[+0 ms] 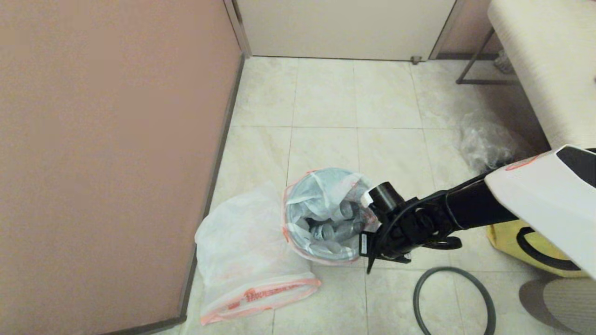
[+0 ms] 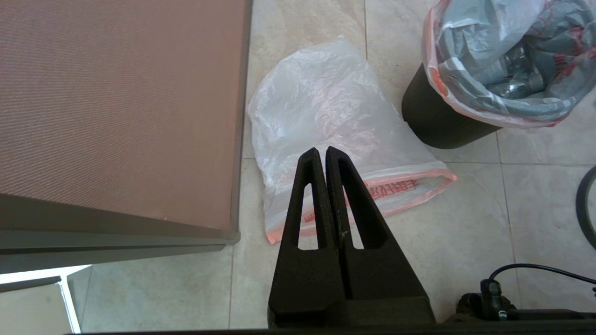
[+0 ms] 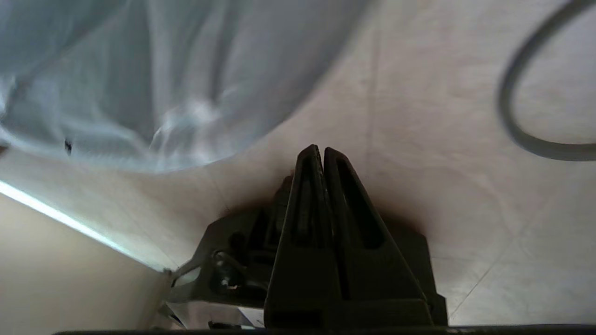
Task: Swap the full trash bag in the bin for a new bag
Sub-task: Place the trash bag on the floor
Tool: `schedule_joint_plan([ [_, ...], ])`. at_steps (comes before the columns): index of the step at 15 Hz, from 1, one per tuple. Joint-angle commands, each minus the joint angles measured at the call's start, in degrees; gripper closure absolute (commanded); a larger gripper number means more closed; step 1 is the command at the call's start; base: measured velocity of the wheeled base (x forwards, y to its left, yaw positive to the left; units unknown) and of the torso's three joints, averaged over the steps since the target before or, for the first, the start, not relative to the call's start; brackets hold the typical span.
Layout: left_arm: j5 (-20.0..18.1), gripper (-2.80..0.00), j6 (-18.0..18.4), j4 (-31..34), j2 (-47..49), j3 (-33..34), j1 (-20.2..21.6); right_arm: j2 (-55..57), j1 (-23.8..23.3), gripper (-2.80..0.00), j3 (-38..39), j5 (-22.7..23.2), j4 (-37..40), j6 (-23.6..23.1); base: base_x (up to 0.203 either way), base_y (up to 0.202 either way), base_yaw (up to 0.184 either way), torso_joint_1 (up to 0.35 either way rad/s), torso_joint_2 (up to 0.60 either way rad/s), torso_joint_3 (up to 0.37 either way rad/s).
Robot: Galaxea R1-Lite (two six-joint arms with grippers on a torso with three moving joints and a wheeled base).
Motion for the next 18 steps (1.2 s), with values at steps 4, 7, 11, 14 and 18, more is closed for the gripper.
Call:
schedule_joint_plan([
  [4, 0.0, 0.0, 0.0, 0.0, 0.1, 0.0, 0.0, 2.5, 0.9, 0.0, -1.6, -0.1, -5.9, 0.2, 0.0, 0.0, 0.0, 0.0, 0.0, 0.0],
  [7, 0.0, 0.0, 0.0, 0.0, 0.1, 0.0, 0.0, 3.7, -0.5, 0.0, -7.0, -0.1, -9.7, 0.0, 0.0, 0.0, 0.0, 0.0, 0.0, 0.0],
  [11, 0.0, 0.0, 0.0, 0.0, 0.1, 0.0, 0.0, 5.3, -4.0, 0.0, -18.0, -0.1, -6.8, -0.2, 0.0, 0.0, 0.0, 0.0, 0.0, 0.0],
  [14, 0.0, 0.0, 0.0, 0.0, 0.1, 0.0, 0.0, 2.1, -4.0, 0.0, -17.0, -4.1, 3.2, 1.3, 0.0, 0.0, 0.0, 0.0, 0.0, 0.0],
  [18, 0.0, 0.0, 0.0, 0.0, 0.1, 0.0, 0.0, 2.4, -3.2, -2.8, -19.5, -6.1, 2.8, 3.2, 0.0, 0.0, 0.0, 0.0, 0.0, 0.0],
])
